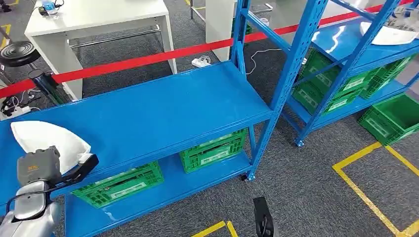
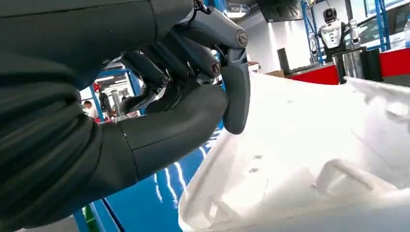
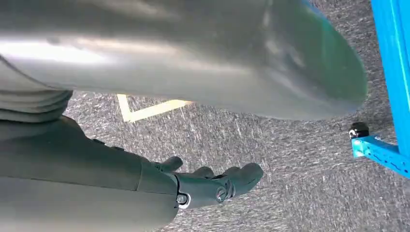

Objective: Take the parts from the cabinet and place them on the table.

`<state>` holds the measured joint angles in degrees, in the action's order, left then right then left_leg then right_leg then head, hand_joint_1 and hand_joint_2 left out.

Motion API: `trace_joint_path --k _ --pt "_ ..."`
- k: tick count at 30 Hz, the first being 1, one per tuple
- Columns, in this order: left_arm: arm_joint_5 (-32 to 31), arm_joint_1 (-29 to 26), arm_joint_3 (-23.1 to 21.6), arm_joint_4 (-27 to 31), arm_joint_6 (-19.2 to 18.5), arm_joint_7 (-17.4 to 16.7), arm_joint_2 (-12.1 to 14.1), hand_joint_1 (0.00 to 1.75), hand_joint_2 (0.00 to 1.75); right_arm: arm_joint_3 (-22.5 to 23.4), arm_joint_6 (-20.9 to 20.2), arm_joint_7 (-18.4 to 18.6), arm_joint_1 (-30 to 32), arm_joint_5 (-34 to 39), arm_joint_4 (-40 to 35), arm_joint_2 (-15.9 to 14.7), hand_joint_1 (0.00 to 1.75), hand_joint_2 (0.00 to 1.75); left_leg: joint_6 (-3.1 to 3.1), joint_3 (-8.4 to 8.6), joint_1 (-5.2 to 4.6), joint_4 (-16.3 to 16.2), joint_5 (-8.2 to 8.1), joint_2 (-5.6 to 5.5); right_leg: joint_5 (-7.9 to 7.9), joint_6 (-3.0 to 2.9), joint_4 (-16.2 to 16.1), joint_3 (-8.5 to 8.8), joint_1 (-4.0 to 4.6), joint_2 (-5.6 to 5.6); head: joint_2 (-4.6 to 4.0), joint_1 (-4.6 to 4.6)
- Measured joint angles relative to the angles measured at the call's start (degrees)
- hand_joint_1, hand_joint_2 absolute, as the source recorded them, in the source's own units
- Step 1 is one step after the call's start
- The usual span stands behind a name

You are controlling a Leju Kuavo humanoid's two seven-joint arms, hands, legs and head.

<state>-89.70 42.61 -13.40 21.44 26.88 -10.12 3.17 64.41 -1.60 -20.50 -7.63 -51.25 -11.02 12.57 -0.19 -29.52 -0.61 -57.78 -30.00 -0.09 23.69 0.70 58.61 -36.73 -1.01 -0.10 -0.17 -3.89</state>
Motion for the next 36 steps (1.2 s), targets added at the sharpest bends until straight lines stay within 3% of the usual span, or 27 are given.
trace_joint_path --k 1,5,6,7,8,15,16,27,36 --pt "0.0 -0.2 0.0 0.1 0.1 -0.1 0.0 1.75 1.75 0.0 0.0 0.0 0.0 0.0 0.0 0.0 0.0 0.0 0.0 -0.01 0.0 0.0 0.0 0.0 0.0 0.0 0.0 0.0 0.0 0.0 0.0 0.0" --pt "0.0 -0.6 0.0 0.5 0.3 -0.1 0.1 1.43 1.75 0.0 0.0 0.1 0.0 0.1 0.0 0.0 0.0 0.0 0.0 -0.01 0.0 0.0 0.0 0.0 0.0 0.0 0.0 0.0 0.0 0.0 0.0 0.0" --pt "0.0 -0.6 -0.1 0.6 0.3 -0.1 0.1 1.05 1.75 0.0 0.0 0.2 0.0 0.1 0.0 0.0 0.0 0.0 0.0 0.0 -0.01 0.0 0.0 0.0 0.0 0.0 0.0 0.0 0.0 0.0 0.0 0.0" --pt "0.0 -0.7 -0.1 0.7 0.3 -0.1 0.1 0.19 1.75 0.0 0.0 0.4 0.0 0.2 0.0 0.0 0.0 0.0 0.0 0.01 -0.01 0.0 0.0 0.0 0.0 0.0 0.0 0.0 0.0 0.0 0.0 0.0" --pt "0.0 -0.7 -0.1 0.7 0.3 0.0 0.0 0.0 1.75 0.0 0.0 0.5 0.0 0.2 0.0 0.0 0.0 0.0 0.0 0.01 -0.01 0.0 0.0 0.0 0.0 0.0 0.0 -0.01 0.0 0.0 0.0 0.0" --pt "-0.1 -0.9 -0.7 0.9 0.4 0.2 -0.5 0.0 1.75 0.0 -0.2 2.0 0.1 0.2 0.0 0.0 0.0 0.0 0.0 0.02 0.0 0.0 0.0 0.01 0.0 0.0 0.0 -0.02 0.0 0.01 0.0 0.0" --pt "-0.1 -0.9 -0.7 1.0 0.5 0.4 -0.7 0.0 0.0 0.0 -0.2 2.2 0.2 0.2 0.0 0.0 0.0 0.0 0.0 0.02 -0.01 0.0 0.0 0.01 0.0 0.0 0.0 -0.02 0.0 0.01 0.0 0.0" --pt "0.0 -1.5 -1.1 3.7 2.0 6.6 -3.6 0.0 0.0 0.0 -0.5 4.2 1.6 1.1 0.0 0.0 0.0 0.0 0.01 -0.01 -0.02 0.0 -0.01 0.0 0.0 0.0 0.0 -0.02 -0.01 0.0 0.0 -0.02" --pt "0.0 -1.6 -1.1 5.2 2.5 7.6 -4.3 0.0 0.0 0.0 -0.5 4.0 1.8 0.9 0.0 0.0 0.0 0.0 0.0 -0.03 -0.01 0.0 0.0 0.02 0.0 0.0 0.0 -0.03 0.0 0.03 0.0 0.0"
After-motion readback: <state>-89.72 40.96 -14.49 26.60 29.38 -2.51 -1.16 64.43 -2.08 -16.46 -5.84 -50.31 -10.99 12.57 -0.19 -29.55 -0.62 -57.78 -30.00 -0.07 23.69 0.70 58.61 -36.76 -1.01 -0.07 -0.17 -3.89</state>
